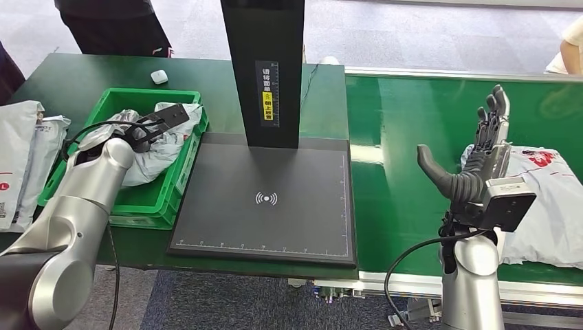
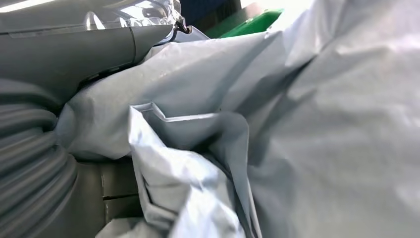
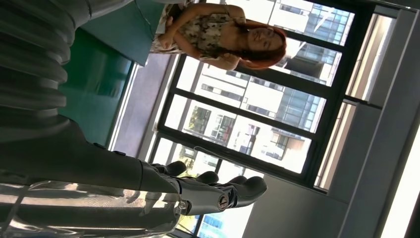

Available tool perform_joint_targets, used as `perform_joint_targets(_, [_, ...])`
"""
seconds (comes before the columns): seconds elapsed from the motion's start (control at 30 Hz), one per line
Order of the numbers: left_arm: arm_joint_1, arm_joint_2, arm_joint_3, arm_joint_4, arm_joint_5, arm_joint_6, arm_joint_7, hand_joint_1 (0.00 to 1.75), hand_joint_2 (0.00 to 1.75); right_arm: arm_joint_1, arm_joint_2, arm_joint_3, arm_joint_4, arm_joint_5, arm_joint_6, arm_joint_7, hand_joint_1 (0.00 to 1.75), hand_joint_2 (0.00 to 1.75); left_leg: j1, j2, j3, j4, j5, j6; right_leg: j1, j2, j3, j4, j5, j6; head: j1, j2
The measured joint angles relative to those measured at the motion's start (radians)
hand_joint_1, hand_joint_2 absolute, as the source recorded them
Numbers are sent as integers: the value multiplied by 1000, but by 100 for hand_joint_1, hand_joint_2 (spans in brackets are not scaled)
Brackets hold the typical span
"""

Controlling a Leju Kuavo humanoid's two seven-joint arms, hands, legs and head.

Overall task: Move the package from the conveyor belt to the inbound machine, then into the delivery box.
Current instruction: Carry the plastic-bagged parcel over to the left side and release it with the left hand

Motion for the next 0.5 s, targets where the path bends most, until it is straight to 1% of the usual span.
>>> perform_joint_targets(0.1, [1, 5, 4, 11, -3, 3, 0, 7, 175, 0, 1, 4, 4, 0, 1, -1, 0, 175, 0, 0, 0, 0, 0, 0, 0, 0, 0, 0, 0, 0, 0, 0])
perform_joint_targets(0.13, [4, 7, 5, 13, -3, 10, -2, 0, 175, -1, 1, 6, 5, 0, 3, -1, 0, 175, 0, 0, 0, 0, 0, 0, 0, 0, 0, 0, 0, 0, 0, 0])
perform_joint_targets(0.2, [13, 10, 6, 15, -3, 44, -14, 0, 175, -1, 2, 7, 5, 0, 10, -1, 0, 175, 0, 0, 0, 0, 0, 0, 0, 0, 0, 0, 0, 0, 0, 0])
perform_joint_targets(0.33, [33, 10, 12, 5, -2, 141, -42, 0, 175, -1, 2, 7, 5, -1, 20, -1, 0, 175, 0, 0, 0, 0, 0, 0, 0, 0, 0, 0, 0, 0, 0, 0])
perform_joint_targets(0.5, [47, 9, 13, -29, 0, 202, -61, 0, 175, 0, 2, 7, 4, -1, 20, -1, 0, 175, 0, 0, 0, 0, 0, 0, 0, 0, 0, 0, 0, 0, 0, 0])
